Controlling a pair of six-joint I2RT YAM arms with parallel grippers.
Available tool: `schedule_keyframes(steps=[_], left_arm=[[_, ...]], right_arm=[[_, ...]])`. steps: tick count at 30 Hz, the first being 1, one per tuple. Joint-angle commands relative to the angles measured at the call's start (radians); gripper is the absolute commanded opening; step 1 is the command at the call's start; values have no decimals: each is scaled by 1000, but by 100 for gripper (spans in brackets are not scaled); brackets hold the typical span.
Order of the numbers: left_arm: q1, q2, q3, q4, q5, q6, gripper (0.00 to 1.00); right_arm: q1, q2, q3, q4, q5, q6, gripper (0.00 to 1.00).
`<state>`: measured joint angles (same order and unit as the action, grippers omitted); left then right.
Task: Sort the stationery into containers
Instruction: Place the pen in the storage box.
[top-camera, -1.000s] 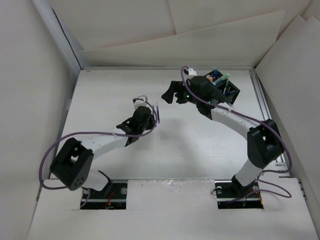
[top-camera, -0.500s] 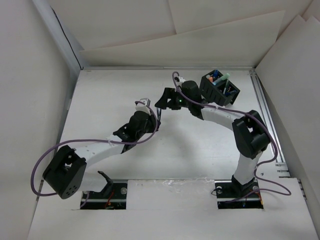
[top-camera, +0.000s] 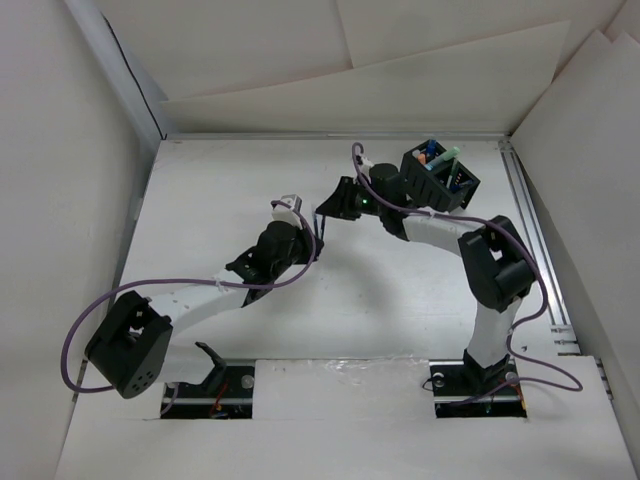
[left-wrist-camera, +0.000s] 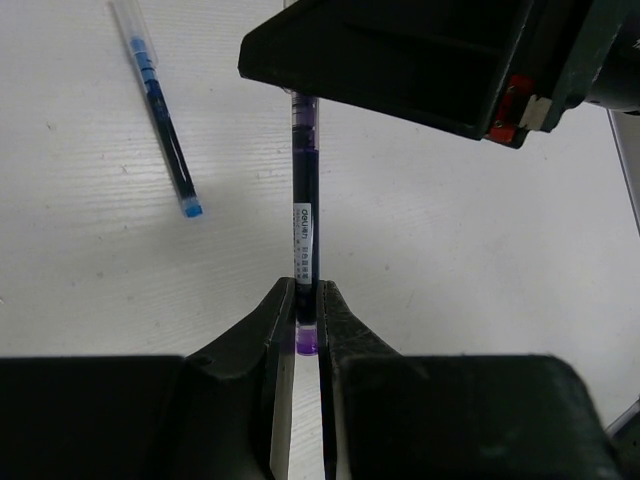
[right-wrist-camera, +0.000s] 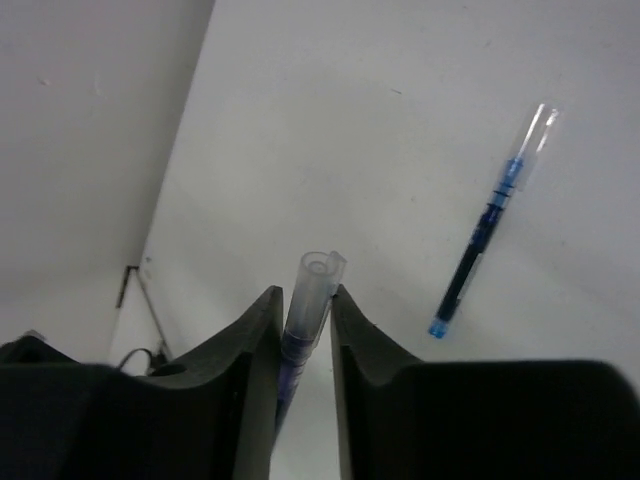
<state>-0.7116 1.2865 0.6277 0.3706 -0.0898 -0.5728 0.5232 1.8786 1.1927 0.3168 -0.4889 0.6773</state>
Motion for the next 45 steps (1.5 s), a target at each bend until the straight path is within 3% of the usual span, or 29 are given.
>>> schedule_keyframes(steps=[1, 2, 4, 7, 8, 16, 19, 24, 28, 34, 43, 45], left_arm=[[0, -32, -8, 44, 9, 16, 0], [0, -32, 1, 44, 9, 16, 0], [0, -32, 1, 44, -2, 16, 16], [0, -32, 10, 21, -27, 16, 32], [0, -32, 10, 21, -27, 25, 34], [0, -21, 61, -28, -112, 16, 35], [0, 68, 133, -102, -162, 7, 35], [37, 227, 243, -193, -203, -2, 33], [46, 327, 302, -214, -242, -2, 34], [46, 450, 412, -283, -290, -2, 35], [46, 545, 458, -302, -323, -2, 42], [46, 545, 458, -302, -323, -2, 42]], right_arm=[[-12, 1, 1, 93, -34, 11, 25], [-12, -9, -8, 93, -34, 11, 22], [-23, -18, -19, 93, -34, 11, 18], [-60, -48, -19, 102, -16, 11, 12], [-71, -70, -19, 102, -16, 11, 11], [-279, -238, -18, 5, 107, -63, 11], [-379, -349, -8, -83, 333, -142, 11], [-472, -412, 1, -93, 768, -220, 15], [-495, -385, 25, -93, 929, -286, 15], [-505, -282, 59, -93, 986, -321, 13], [-505, -219, 59, -64, 998, -309, 13], [-485, -219, 59, -64, 1020, -309, 17]])
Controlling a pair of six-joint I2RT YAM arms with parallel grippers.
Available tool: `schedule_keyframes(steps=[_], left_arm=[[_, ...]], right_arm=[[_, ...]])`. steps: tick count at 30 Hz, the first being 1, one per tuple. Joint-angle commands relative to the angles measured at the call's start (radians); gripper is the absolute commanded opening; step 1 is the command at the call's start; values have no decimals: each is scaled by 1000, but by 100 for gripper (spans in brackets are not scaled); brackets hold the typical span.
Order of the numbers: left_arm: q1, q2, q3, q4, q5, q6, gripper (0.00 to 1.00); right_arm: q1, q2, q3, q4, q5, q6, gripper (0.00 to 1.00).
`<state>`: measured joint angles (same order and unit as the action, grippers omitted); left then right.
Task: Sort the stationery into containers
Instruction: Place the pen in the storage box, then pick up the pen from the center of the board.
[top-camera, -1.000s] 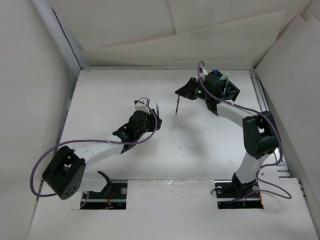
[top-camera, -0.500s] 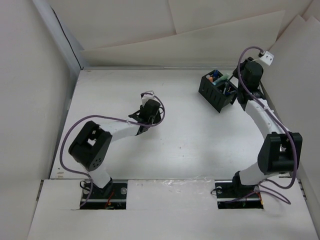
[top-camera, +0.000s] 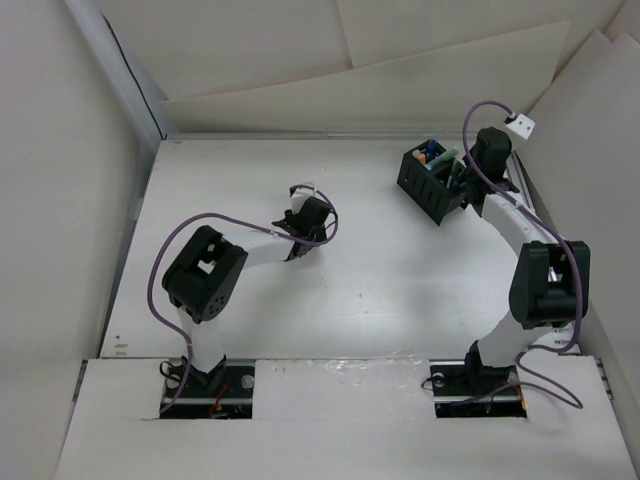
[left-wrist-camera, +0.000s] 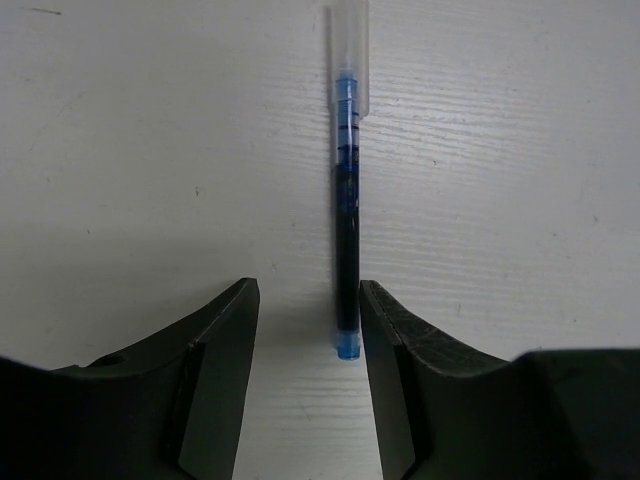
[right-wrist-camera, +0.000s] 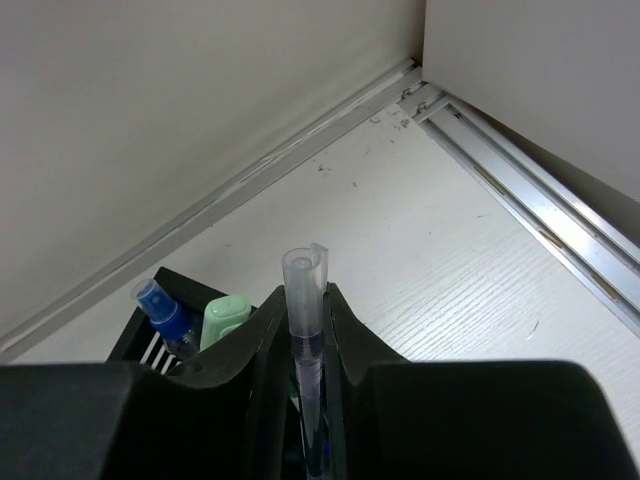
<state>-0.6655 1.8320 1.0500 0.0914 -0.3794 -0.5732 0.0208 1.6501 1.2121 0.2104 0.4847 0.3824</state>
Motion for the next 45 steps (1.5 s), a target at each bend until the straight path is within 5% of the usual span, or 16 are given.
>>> schedule_keyframes(steps=[1, 11, 20, 24, 28, 33, 38, 45], left_arm=[[0, 10, 36, -22, -33, -2, 42], [0, 29, 36, -13, -24, -2, 42], [-19, 70, 56, -22, -33, -2, 28], [-28, 79, 56, -33, -68, -2, 13], [-39, 67, 56, -51, -88, -11, 0], [-39, -77, -59, -3, -44, -22, 0], [-39, -325, -228, 158, 121, 2, 0], [-48, -477, -378, 301, 333, 12, 0]], right_arm=[[18, 10, 40, 43, 46, -14, 20], [54, -44, 0, 43, 45, -5, 61], [142, -200, -89, 43, -4, 15, 63], [206, -259, -151, 43, -72, 39, 65], [252, -288, -195, 43, -235, 75, 70], [309, -225, -201, 15, -518, 116, 89], [385, -76, -137, 15, -757, 148, 95], [484, 86, -79, 78, -883, 210, 99]])
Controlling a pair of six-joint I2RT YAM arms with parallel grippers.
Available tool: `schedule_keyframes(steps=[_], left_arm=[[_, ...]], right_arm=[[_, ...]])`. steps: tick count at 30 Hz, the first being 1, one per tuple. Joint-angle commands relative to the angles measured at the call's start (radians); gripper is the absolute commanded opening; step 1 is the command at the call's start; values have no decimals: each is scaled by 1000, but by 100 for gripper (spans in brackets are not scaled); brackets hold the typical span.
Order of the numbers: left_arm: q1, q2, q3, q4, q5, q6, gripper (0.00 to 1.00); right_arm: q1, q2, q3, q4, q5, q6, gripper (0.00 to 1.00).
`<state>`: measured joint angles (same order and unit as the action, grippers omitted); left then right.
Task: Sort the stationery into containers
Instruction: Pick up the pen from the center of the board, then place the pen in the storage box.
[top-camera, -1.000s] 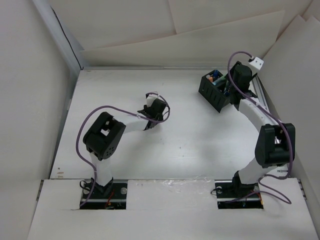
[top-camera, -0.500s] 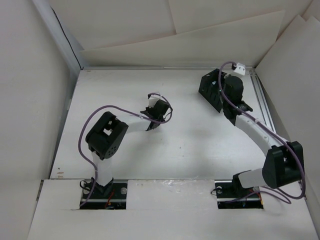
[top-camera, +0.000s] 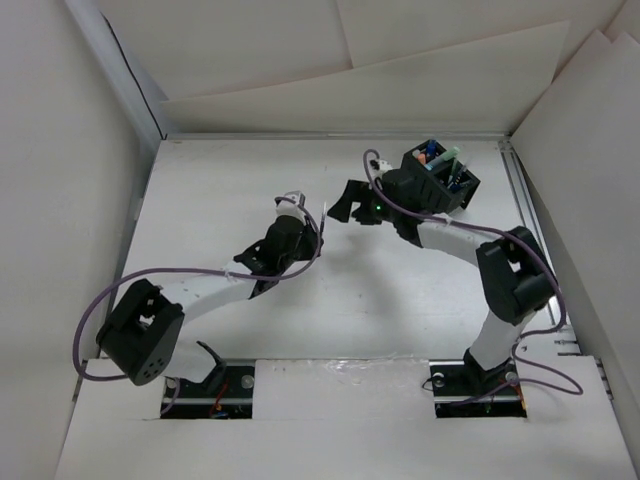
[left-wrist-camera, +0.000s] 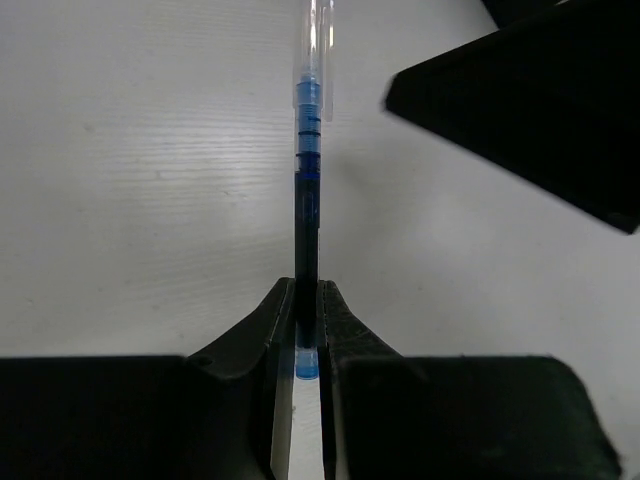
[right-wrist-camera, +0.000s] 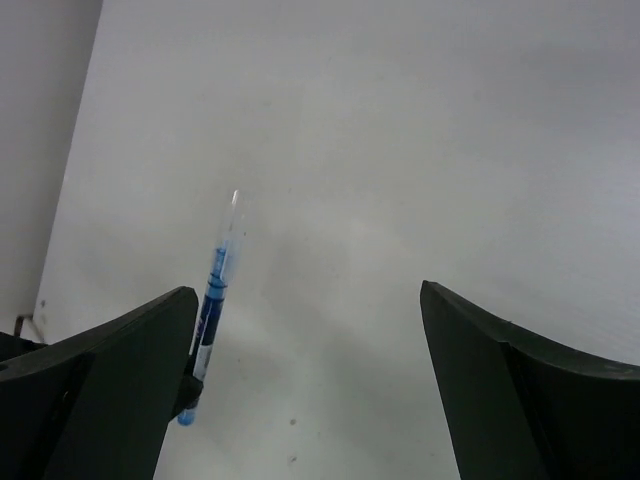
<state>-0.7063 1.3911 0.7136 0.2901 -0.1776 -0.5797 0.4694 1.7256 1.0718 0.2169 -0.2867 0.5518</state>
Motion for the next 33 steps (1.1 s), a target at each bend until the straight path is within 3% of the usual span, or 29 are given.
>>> schedule_keyframes(steps=[1, 5, 8, 12, 13, 17, 20, 21, 22, 26, 28, 30, 32, 33], left_arm=[[-7, -37, -42, 113, 142, 18, 0], [-7, -75, -75, 150, 171, 18, 0], [-7, -98, -86, 175, 196, 18, 0], [-7, -98, -95, 175, 196, 18, 0], [-7, -98, -95, 175, 196, 18, 0], [-7, -116, -105, 184, 196, 18, 0], [-7, -125, -105, 184, 187, 18, 15], [-7, -126, -105, 184, 178, 18, 28], [-7, -136, -105, 184, 178, 18, 34], [-7, -155, -105, 164, 145, 37, 57], [-7, -167, -95, 149, 132, 47, 64], [-7, -176, -95, 149, 122, 58, 76], [-7, -185, -95, 149, 122, 69, 100], [-7, -185, -95, 149, 112, 69, 100]], right_arm=[[50, 20, 62, 88, -143, 40, 99], [75, 63, 72, 142, -176, 71, 98], [75, 72, 73, 165, -177, 89, 87], [75, 83, 54, 194, -187, 111, 58], [75, 94, 54, 194, -187, 111, 45], [66, 112, 45, 226, -212, 132, 25], [46, 112, 27, 240, -212, 143, 14], [46, 98, 14, 254, -212, 143, 12], [34, 98, 14, 254, -201, 143, 12], [-41, 7, 4, 234, -177, 143, 9], [-89, -35, 4, 205, -148, 113, 8], [-170, -107, 16, 152, -82, 74, 8], [-248, -153, 43, 101, 48, 34, 8], [-273, -194, 71, 49, 110, 10, 8]])
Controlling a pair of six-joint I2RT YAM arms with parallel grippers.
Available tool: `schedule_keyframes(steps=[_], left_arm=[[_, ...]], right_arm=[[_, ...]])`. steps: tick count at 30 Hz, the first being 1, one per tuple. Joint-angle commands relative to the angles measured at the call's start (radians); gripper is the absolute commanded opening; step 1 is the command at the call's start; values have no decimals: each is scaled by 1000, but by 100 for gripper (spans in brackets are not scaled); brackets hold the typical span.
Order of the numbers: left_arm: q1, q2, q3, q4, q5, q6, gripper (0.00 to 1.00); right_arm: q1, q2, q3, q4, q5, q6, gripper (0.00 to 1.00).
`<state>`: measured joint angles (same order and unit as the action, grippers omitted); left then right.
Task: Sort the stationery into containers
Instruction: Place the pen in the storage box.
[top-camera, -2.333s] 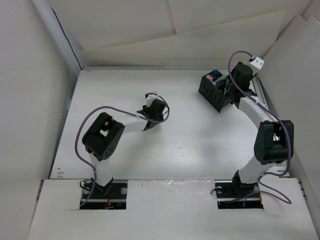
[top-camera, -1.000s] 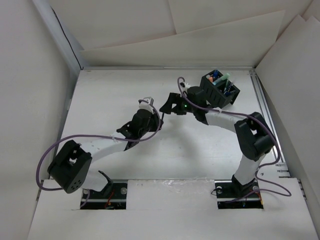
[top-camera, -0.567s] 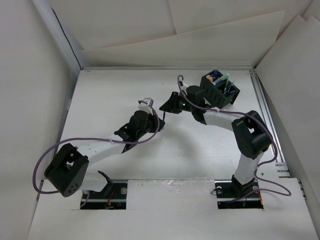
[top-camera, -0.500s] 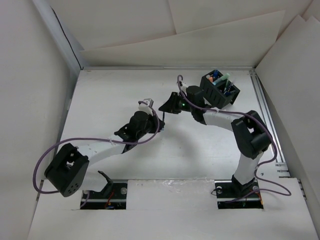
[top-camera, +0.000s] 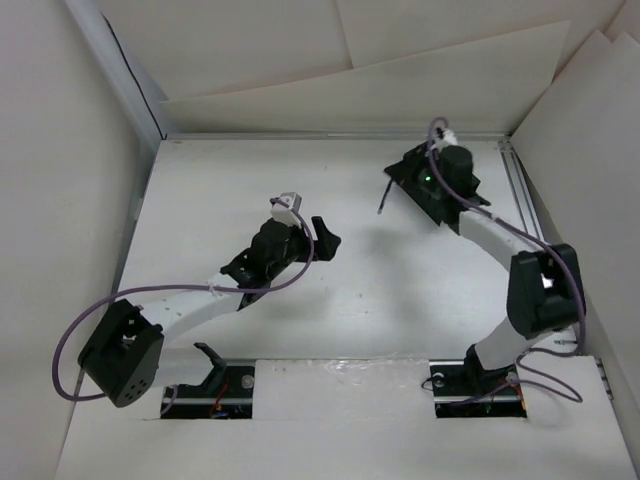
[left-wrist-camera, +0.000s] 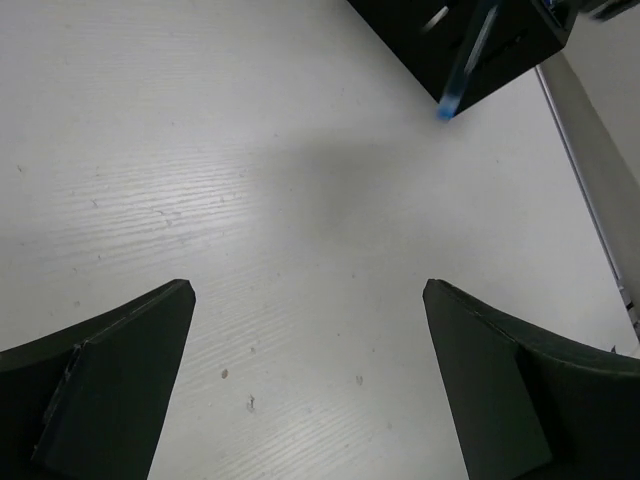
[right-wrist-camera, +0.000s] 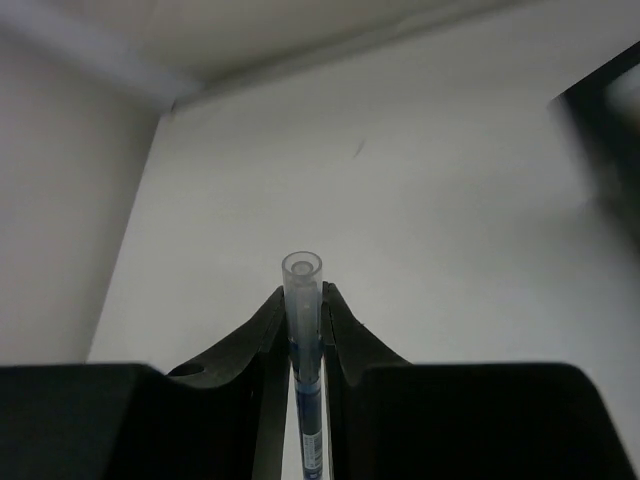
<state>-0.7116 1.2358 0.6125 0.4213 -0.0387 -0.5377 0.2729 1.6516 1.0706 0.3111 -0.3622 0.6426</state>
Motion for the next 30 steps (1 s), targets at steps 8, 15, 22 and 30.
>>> schedule_keyframes(steps=[8, 15, 22, 30], left_arm=[[-2, -30, 6, 28, -36, 27, 100], [-2, -48, -14, 37, 10, 47, 100], [-2, -98, -40, 56, -9, 27, 100], [-2, -88, -40, 47, -18, 18, 100]], right_arm=[[-259, -152, 161, -72, 713, -228, 9], [-230, -12, 238, -52, 966, -360, 9], [-189, 57, 210, -10, 1019, -370, 8], [-116, 93, 200, -10, 1132, -391, 46]])
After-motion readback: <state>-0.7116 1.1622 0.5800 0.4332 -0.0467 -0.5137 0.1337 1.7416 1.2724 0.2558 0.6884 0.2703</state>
